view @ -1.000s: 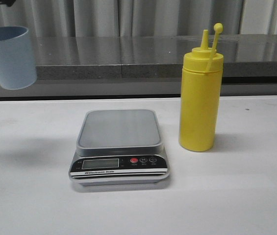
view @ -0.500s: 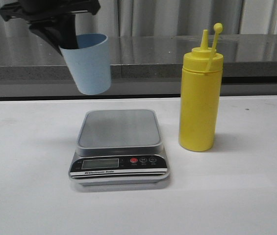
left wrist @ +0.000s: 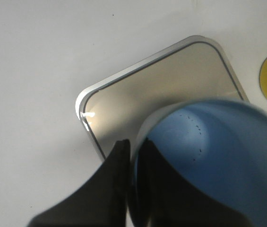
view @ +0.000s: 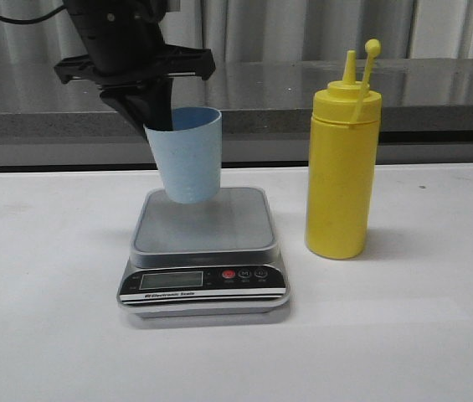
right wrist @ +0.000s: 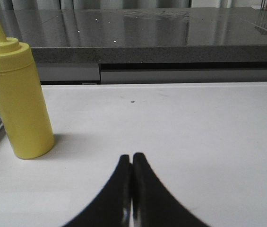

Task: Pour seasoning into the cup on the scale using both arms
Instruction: 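Carry the cup with the left gripper and lower it onto the scale, then open the left gripper and withdraw it from the cup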

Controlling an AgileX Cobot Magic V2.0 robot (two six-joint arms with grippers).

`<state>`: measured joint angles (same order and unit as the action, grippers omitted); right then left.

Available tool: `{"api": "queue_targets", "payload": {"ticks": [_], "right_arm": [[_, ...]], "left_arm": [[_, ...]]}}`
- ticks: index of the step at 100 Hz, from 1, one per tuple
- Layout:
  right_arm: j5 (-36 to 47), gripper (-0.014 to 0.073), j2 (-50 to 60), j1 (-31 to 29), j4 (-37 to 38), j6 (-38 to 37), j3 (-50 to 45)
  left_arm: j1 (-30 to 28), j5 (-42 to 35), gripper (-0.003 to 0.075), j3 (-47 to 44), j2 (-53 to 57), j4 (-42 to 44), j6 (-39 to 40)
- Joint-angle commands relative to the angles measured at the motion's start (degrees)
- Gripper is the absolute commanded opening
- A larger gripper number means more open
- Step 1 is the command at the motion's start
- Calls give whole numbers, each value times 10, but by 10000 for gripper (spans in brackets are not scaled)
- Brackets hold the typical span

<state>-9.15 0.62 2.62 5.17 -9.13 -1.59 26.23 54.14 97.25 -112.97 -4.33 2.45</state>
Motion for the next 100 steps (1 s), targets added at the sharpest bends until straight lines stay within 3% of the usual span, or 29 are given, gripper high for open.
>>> {"api": "queue_targets", "payload": {"ticks": [1,70,80,100], "right_arm": [[47,-69,11,-5,0,4,12],[47,-69,11,-5,0,4,12],[47,-69,11,-5,0,4,12],[47,-69,11,-5,0,4,12]], "left_arm": [[3,-17,-20,20,27,-9,0],[3,-16,-8,20,-1,-15,0],[3,-16,79,20,-1,-22,-2],[3,-15,382,20,-1,-27,-2]]}}
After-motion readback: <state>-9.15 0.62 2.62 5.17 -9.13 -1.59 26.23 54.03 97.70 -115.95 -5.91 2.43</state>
